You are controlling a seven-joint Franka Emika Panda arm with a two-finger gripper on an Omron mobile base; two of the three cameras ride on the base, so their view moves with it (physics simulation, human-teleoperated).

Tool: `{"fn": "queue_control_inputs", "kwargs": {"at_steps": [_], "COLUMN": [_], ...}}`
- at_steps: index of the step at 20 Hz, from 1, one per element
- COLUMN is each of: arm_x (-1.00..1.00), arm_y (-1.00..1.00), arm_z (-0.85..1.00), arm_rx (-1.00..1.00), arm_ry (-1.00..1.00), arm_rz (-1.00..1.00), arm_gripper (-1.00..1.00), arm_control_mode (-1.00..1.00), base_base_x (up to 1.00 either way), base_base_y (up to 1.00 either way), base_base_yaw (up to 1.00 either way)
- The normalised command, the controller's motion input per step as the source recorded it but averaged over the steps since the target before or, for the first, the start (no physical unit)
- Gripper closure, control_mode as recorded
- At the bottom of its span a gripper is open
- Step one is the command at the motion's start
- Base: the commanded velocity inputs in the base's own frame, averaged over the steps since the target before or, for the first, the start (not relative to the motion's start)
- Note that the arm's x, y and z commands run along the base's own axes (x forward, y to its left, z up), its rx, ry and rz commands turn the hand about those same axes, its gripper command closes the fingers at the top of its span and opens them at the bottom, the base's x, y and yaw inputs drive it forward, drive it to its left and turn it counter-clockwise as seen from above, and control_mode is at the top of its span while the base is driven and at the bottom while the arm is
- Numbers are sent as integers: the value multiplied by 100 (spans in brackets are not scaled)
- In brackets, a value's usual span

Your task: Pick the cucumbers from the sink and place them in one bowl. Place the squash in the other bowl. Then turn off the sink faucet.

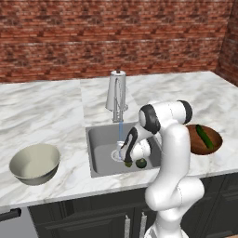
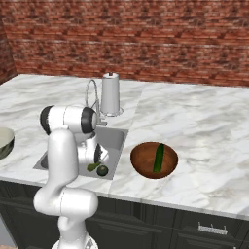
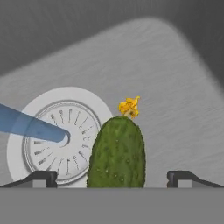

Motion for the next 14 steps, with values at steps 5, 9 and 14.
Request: {"fn": "queue_control_inputs", "kwargs": {"at_steps": [5,9,14], "arm_x": [14,15,7], "arm_y": [0,0,0], "arm_z": [-31,-33,-39], "arm_rx": [0,0,0], "arm_ry": [0,0,0], "arm_rz": [0,0,0], "arm_gripper": [-100,-100,100], "arm_control_mode": [-100,-100,-100], "base_base_x": [0,0,0], "base_base_y": [0,0,0], "base_base_yaw": [0,0,0]}}
